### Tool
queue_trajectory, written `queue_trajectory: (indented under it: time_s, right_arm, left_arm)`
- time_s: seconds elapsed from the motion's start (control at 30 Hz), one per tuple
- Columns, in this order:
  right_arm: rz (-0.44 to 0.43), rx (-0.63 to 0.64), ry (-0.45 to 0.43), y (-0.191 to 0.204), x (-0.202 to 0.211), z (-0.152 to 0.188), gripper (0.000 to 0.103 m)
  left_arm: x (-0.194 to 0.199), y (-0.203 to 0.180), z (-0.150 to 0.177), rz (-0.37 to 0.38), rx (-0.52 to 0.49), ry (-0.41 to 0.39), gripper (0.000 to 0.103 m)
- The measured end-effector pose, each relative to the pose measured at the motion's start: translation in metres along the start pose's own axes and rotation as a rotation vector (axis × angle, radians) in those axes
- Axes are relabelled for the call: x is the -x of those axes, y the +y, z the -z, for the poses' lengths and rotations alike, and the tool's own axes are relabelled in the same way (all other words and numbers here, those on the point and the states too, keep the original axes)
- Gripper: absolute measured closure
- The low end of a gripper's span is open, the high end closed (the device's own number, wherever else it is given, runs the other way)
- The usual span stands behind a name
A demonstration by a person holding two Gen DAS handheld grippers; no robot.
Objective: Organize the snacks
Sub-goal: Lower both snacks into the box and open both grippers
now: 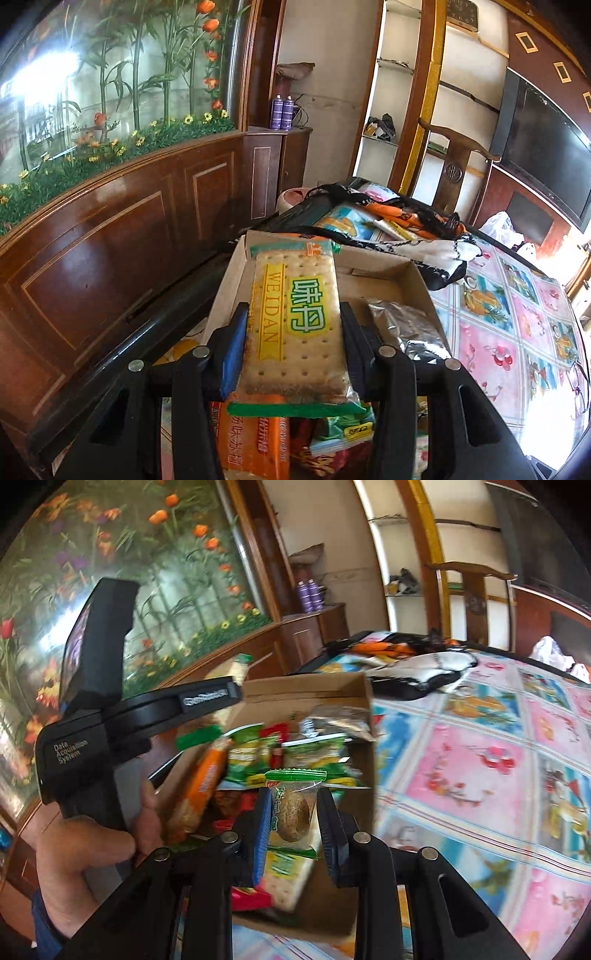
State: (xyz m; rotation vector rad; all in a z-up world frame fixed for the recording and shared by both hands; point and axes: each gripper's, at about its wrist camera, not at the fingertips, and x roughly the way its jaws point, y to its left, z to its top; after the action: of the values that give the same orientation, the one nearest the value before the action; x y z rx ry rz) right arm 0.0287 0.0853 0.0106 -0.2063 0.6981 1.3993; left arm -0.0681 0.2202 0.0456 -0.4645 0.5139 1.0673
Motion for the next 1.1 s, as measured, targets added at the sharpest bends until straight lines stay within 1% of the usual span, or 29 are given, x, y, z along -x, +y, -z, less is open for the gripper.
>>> queue_trajectory:
  time_s: [0.13,0.37,0.77,1.1]
  right_arm:
    - [-0.005,0.007,0.019,0.003,-0.014,-0.004,0.076]
    - [0.011,0.012,0.031,0.000,-0.027,-0.007,0.076]
    - [0.006,0.014,0.040,0.000,-0.028,-0.005,0.075]
    - [0.008,0.013,0.038,0.001,-0.027,-0.003,0.075]
  left_arm:
    - [-0.006,0.001,0.002,-0.007,-0.005,0.025,0.057]
    - [-0.007,-0.003,0.004,-0.016,-0.028,0.029,0.057]
    - [-0.008,-0.010,0.005,-0.039,-0.076,0.032,0.057]
    - [-0.008,-0.011,0.005,-0.056,-0.094,0.027,0.057]
